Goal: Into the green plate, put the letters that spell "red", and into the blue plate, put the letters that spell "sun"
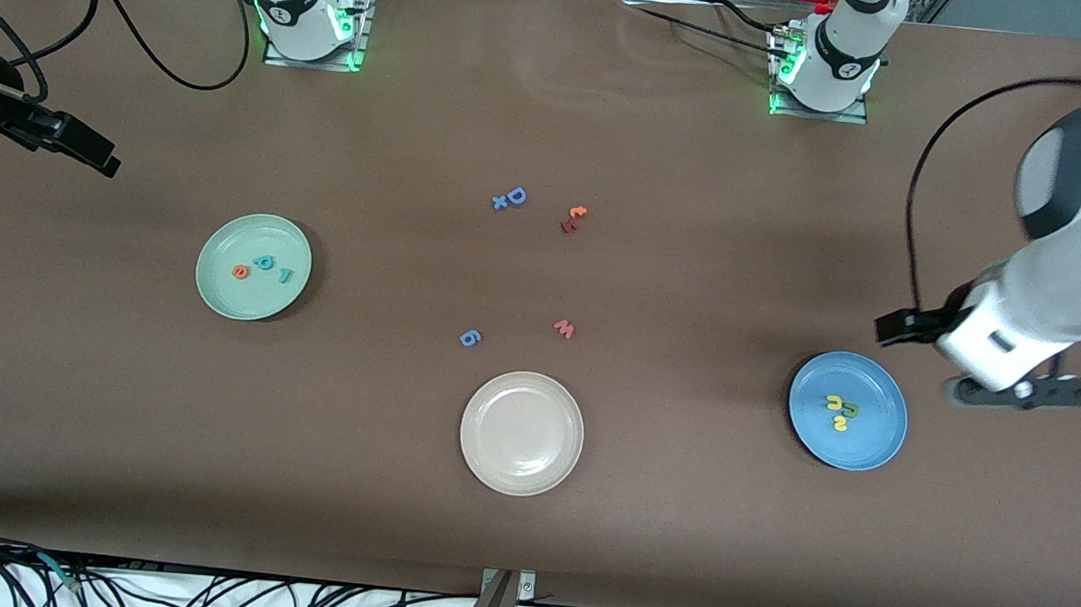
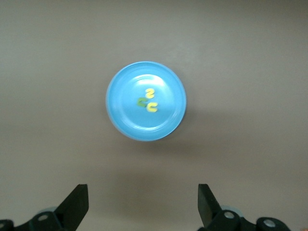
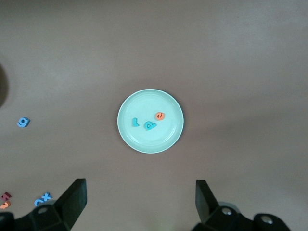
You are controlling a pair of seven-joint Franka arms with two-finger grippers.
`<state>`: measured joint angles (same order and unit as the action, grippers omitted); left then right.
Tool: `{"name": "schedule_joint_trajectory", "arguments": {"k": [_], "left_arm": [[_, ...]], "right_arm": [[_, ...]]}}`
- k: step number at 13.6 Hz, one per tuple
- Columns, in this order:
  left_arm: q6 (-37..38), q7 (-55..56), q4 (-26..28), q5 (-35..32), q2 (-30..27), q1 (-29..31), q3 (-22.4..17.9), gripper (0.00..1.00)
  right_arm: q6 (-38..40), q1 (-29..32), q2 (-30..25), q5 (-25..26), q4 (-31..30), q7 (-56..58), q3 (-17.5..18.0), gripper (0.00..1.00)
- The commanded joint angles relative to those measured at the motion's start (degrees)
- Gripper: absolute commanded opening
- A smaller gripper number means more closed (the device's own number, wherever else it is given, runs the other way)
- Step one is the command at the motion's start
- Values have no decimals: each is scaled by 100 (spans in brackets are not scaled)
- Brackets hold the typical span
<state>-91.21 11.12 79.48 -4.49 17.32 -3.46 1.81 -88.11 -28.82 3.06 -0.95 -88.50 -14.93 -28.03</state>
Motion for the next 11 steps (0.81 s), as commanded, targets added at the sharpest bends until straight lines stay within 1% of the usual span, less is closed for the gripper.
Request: {"name": "schedule_joint_trajectory", "arguments": {"k": [1, 2, 5, 6, 8, 11], "left_arm": [[200, -338, 156, 264, -579, -76, -312, 100], [200, -347, 182, 334, -781, -42, -391, 100], [191, -383, 209, 502, -1265, 204, -400, 100], [191, -400, 209, 485, -1327, 214, -400, 100], [165, -820, 235, 485, -1468, 223, -453, 100], [147, -1067, 305, 511, -1521, 223, -585, 100]], "right_arm": [[13, -18, -34, -36, 43, 78, -18, 100], [13, -18, -34, -36, 43, 78, -18, 100], [4, -18, -25, -36, 43, 78, -18, 100], [4, -18, -25, -45, 43, 78, -18, 100], [-5, -18, -25, -45, 43, 78, -18, 100], [-22, -18, -25, -45, 43, 69, -18, 100]]}}
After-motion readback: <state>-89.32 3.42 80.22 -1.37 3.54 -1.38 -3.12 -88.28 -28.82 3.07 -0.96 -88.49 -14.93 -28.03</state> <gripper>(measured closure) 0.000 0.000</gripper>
